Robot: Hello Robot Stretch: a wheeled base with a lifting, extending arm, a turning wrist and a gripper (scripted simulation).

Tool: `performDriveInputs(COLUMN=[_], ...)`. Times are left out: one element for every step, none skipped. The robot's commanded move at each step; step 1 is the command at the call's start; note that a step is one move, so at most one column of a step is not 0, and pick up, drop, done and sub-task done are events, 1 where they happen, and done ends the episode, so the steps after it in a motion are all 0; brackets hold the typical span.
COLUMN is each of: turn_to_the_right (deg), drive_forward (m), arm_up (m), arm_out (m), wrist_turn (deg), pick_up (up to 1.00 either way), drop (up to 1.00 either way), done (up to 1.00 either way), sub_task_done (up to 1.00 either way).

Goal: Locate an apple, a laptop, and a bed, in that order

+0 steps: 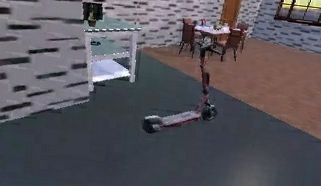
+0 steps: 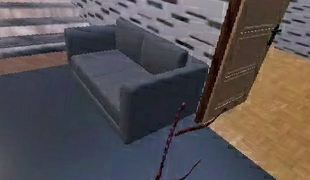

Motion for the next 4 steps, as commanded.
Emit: performDriveInputs(turn_to_the_right=[30.0,0.0,3.0,0.0], drive_forward=[0.0,1.0,0.0,1.0], arm_up=[0.0,0.0,0.0,0.0], arm_out=[0.0,0.0,0.0,0.0], wrist_turn=[0.0,0.0,0.0,0.0], pick_up=[0.0,0.0,0.0,0.0], drop=[0.0,0.0,0.0,0.0], done=[0.0,0.0,0.0,0.0], sub_task_done=[0.0,0.0,0.0,0.0])
